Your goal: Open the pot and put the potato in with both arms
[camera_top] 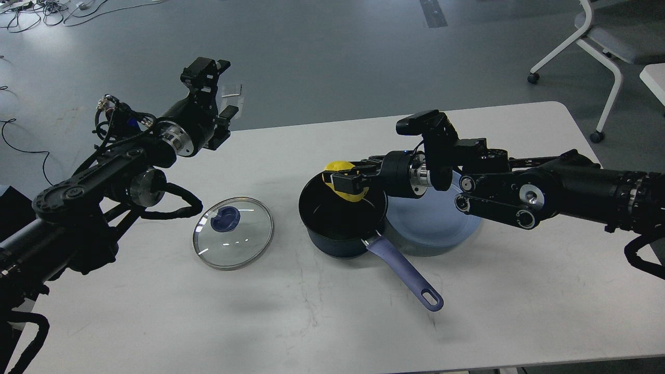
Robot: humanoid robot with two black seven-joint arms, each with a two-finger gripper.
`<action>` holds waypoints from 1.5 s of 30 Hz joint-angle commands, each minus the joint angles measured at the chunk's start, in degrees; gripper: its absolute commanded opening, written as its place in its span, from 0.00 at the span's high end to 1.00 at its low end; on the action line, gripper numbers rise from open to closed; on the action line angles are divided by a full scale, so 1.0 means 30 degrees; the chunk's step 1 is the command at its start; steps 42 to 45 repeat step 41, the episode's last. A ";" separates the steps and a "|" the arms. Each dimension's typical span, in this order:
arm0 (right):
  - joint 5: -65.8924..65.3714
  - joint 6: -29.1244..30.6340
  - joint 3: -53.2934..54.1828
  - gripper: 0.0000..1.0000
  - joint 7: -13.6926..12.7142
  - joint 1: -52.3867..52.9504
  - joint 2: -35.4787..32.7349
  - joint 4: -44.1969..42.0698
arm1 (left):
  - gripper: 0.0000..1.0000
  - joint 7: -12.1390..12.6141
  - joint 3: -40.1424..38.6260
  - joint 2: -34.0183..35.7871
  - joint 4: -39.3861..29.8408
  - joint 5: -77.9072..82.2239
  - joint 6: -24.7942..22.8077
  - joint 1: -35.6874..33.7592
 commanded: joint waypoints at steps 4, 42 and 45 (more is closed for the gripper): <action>0.1478 0.0099 0.0054 0.00 -0.0160 0.0166 0.0077 0.0074 | 0.02 0.0021 -0.0075 0.0009 0.0012 -0.0088 -0.0060 0.0003; 2.1725 0.5196 1.4175 0.00 -0.4673 -0.7188 -0.4085 0.0660 | 0.02 0.0637 -0.6022 -0.0577 -0.1453 -0.1144 -0.2433 0.6096; 2.1725 0.5196 1.4175 0.00 -0.4673 -0.7188 -0.4085 0.0660 | 0.02 0.0637 -0.6022 -0.0577 -0.1453 -0.1144 -0.2433 0.6096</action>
